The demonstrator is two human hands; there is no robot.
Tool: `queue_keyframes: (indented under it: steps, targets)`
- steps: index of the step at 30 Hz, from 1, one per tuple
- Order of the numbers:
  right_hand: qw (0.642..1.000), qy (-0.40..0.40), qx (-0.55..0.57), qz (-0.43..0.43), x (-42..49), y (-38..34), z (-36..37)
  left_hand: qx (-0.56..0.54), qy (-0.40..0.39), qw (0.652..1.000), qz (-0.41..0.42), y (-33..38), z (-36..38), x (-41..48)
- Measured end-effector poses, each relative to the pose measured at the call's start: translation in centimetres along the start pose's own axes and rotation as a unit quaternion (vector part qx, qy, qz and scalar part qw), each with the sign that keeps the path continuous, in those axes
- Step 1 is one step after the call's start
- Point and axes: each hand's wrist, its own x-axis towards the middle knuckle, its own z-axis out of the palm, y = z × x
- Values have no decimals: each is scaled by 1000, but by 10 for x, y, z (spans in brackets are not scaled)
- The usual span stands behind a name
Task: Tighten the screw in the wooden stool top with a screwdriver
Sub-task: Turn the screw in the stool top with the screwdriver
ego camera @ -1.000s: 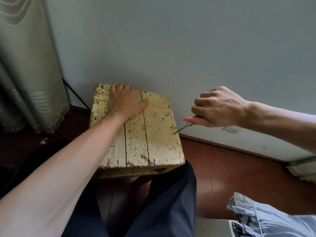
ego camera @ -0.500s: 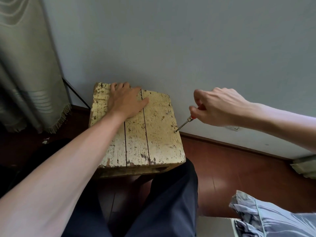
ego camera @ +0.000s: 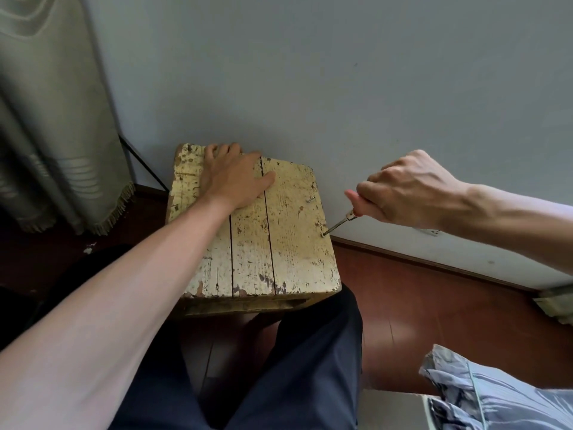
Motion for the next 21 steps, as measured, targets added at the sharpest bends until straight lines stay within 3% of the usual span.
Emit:
queue_keyframes:
  steps: [4,7,14,18,21]
  targets:
    - [974,-72,47,211,6,-13,1,0,4,1000,4,-3,4,1]
    - [964,-88,74,239,8,-14,-1,3,8,1000,6,-5,6,2]
    - [974,-142,165,65,-6,2,-21,5,10,1000,5,-6,8,4]
    - [990,-32,85,-110,-6,14,-21,5,11,1000,8,-5,8,3]
    - [989,28,24,-145,-4,18,-16,4,11,1000,9,-5,7,3]
